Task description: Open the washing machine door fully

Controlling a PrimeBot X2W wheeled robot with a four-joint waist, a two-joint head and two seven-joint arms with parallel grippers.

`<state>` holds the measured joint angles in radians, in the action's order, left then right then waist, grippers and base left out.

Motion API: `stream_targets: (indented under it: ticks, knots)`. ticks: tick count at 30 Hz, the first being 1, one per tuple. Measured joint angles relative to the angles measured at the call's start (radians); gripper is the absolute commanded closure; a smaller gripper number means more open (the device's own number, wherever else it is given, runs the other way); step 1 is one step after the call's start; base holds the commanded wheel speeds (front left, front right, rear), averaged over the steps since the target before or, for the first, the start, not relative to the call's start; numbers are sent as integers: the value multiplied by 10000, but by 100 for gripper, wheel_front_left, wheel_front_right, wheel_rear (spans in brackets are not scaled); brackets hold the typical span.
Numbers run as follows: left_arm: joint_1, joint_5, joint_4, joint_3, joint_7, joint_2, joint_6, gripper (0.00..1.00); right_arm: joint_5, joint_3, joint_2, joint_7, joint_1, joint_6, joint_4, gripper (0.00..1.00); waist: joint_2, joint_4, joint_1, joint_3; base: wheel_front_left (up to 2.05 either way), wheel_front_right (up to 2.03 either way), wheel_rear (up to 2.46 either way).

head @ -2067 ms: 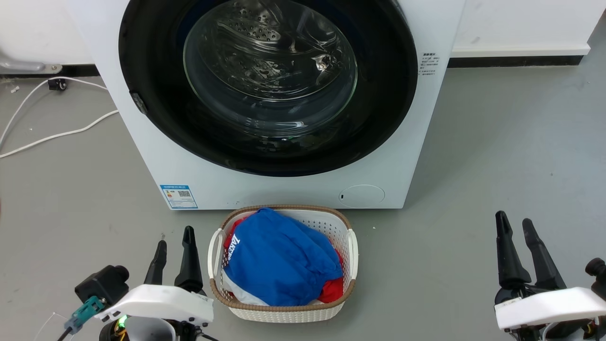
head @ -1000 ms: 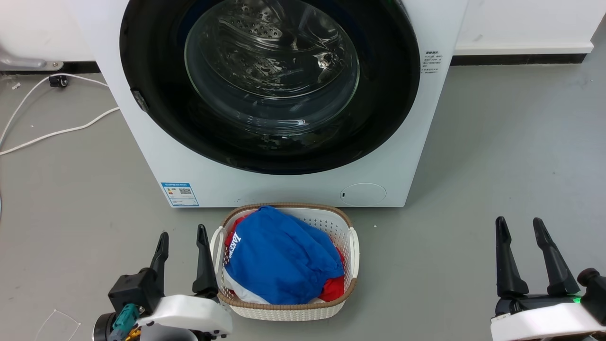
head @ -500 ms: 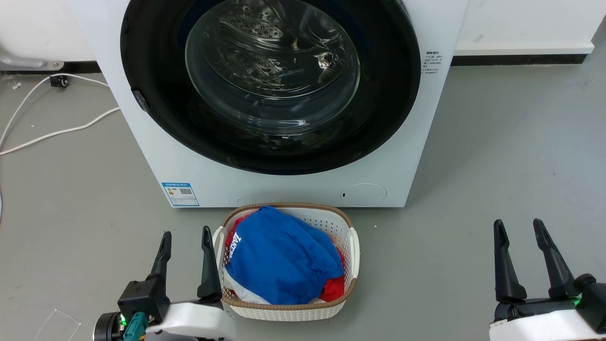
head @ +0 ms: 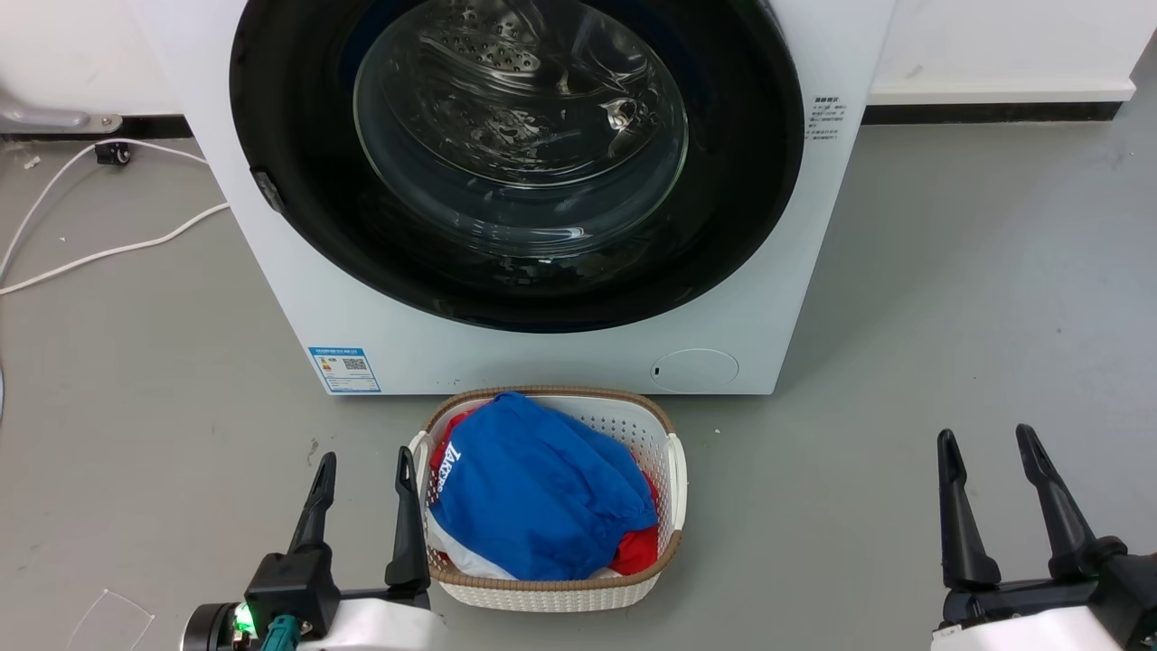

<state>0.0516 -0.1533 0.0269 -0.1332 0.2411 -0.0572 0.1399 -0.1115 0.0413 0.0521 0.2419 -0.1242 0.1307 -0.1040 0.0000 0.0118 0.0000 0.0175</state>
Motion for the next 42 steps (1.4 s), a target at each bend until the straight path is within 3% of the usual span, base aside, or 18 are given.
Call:
stream_targets:
  ticks: [12, 35, 36, 37, 42]
  knots:
    - [113, 669, 63, 113, 190, 50, -157, 0, 159, 88, -2, 209, -117, 0, 90, 0, 0, 27, 0, 29, 0, 0, 0]
    - [198, 523, 217, 71, 192, 56, -121, 0, -54, -38, -2, 215, -196, 2, 324, 0, 0, 14, 0, 3, 0, 0, 0]
    - [198, 523, 217, 69, 192, 56, -100, 0, -54, -44, -2, 215, -196, 2, 326, 30, 0, 12, 0, 2, 0, 0, 0]
    - [198, 523, 219, 69, 192, 56, -84, 0, -54, -50, -2, 215, -196, 2, 326, 100, 0, 12, 0, 0, 0, 0, 0]
    - [198, 522, 228, 75, 194, 56, -81, 0, -401, -127, -4, 215, -194, 2, 240, 100, 0, 12, 0, -5, 0, 0, 0]
